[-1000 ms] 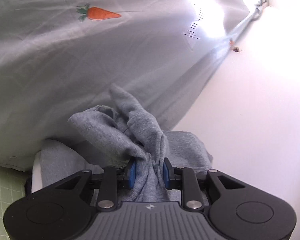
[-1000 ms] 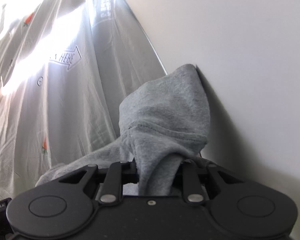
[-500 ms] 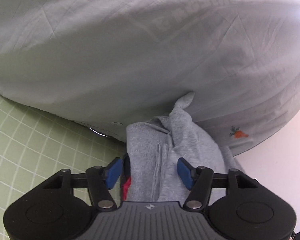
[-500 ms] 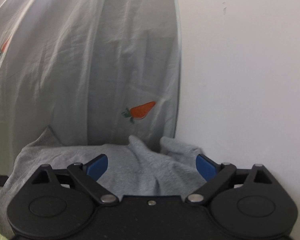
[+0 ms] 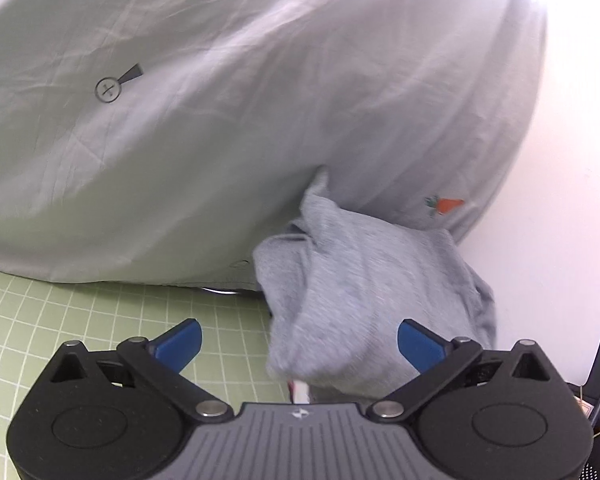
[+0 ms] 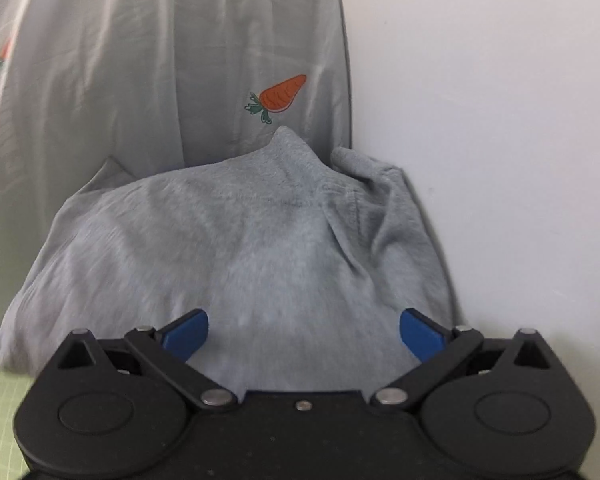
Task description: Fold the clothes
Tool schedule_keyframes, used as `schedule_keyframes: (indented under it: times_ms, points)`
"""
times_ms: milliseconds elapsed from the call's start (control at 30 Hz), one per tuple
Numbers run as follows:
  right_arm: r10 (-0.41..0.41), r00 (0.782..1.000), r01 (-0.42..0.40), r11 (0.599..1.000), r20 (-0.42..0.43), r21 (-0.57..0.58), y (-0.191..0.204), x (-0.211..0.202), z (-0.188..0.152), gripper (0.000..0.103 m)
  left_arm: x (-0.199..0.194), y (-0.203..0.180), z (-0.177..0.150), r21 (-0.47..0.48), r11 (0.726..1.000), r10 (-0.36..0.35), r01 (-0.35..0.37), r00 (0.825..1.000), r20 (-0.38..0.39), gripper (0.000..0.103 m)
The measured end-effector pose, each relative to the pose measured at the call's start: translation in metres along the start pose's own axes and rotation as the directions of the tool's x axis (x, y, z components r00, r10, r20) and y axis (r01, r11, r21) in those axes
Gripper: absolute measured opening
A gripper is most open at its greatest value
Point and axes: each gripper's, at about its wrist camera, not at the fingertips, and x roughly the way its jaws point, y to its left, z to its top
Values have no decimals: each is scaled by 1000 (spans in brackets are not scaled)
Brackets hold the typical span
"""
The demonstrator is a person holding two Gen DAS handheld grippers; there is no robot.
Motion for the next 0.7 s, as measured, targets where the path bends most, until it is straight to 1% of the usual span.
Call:
schedule_keyframes:
  times_ms: [100,167,233,300,400,500,567,700]
  points:
    - [7,1000,-7,1000,4,25,-4,-38,-11,103,-21,-17,-10,-7,1000,-9,9,1000,15,103]
    - [20,1000,-20,999,-2,34,-7,-59,-16,103,-34,-28,-19,-5,1000,-24,24,1000,-8,103]
    - [37,999,-36,999,-10,39,-10,-78,-22,103,-46,-40,-28,34,998,-42,43,998,-45,103]
    - [49,999,-48,998,-18,43,-14,-98,-28,103,-63,-53,-41,92,995,-23,27,999,-46,103]
    - [42,999,-40,998,-33,50,-19,-123,-41,103,-84,-70,-59,143,990,-7,15,998,-57,103]
    - [34,998,-31,998,-48,61,-24,-146,-55,103,-101,-77,-76,148,988,-24,34,997,-72,103]
    - [32,998,-28,997,-50,75,-27,-160,-67,103,-110,-80,-86,149,988,-22,32,998,-65,103]
    - [23,997,-16,996,-74,90,-31,-182,-90,103,-124,-83,-101,148,988,-32,45,995,-91,103]
